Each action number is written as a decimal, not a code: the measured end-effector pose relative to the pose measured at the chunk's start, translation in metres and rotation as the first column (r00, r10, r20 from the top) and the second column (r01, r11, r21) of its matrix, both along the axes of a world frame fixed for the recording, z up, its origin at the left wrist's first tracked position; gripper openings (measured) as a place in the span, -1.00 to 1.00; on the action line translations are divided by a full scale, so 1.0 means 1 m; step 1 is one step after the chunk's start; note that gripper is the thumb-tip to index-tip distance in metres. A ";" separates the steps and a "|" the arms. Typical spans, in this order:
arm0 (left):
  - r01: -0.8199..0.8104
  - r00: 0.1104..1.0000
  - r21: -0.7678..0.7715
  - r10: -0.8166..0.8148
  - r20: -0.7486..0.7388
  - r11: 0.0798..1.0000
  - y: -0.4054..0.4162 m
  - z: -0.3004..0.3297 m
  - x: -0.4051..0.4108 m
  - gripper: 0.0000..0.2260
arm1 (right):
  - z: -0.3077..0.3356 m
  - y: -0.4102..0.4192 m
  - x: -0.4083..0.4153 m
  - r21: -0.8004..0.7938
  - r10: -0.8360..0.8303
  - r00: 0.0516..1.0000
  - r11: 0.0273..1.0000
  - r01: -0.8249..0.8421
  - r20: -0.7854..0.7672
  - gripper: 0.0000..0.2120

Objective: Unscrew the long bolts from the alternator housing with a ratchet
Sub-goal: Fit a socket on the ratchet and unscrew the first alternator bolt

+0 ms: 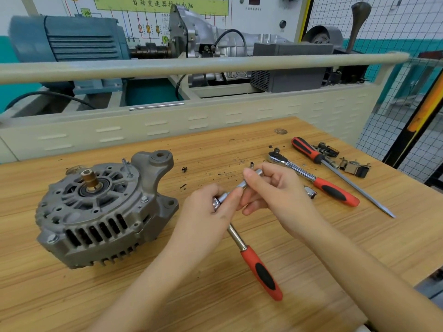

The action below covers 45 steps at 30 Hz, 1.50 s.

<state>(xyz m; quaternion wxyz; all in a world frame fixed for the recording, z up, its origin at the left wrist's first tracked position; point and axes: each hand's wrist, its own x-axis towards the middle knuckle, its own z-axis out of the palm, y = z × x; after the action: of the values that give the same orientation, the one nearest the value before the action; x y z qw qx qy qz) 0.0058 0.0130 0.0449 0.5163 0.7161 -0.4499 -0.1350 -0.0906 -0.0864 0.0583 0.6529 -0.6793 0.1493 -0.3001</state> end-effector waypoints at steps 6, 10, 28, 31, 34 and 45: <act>-0.001 0.821 -0.172 -0.098 -0.562 0.985 -0.004 0.011 0.002 -0.65 | 0.023 0.018 -0.004 -0.318 -0.099 0.976 0.947 0.032 -0.196 -0.26; -0.165 0.816 -0.271 -0.023 -0.578 0.948 0.002 0.026 0.014 -0.64 | 0.022 0.040 -0.020 -0.849 -0.285 0.875 0.479 -0.223 -0.391 -0.41; -0.398 0.917 -0.183 0.383 -0.113 0.899 0.189 0.026 0.103 -0.80 | 0.051 0.081 0.069 -0.480 0.402 0.799 0.646 -0.593 -0.447 -0.75; -0.288 0.956 -0.114 0.280 -0.082 0.951 0.188 0.024 0.105 -0.88 | 0.056 0.080 0.071 -0.470 0.404 0.815 0.671 -0.573 -0.416 -0.70; -0.194 0.981 -0.040 0.193 -0.028 0.980 0.183 0.026 0.108 -0.80 | 0.062 0.077 0.073 -0.494 0.402 0.825 0.664 -0.561 -0.397 -0.52; -0.050 0.998 0.005 0.050 -0.023 0.999 0.175 0.026 0.121 -0.73 | 0.079 0.086 0.087 -0.526 0.374 0.801 0.611 -0.592 -0.467 -0.61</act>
<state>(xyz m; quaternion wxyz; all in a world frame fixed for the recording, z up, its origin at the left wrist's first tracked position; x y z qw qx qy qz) 0.1267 0.1884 0.0712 0.5231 0.7267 -0.4256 -0.1310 -0.0033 -0.0008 0.1374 0.4004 -0.9142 -0.0550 -0.0317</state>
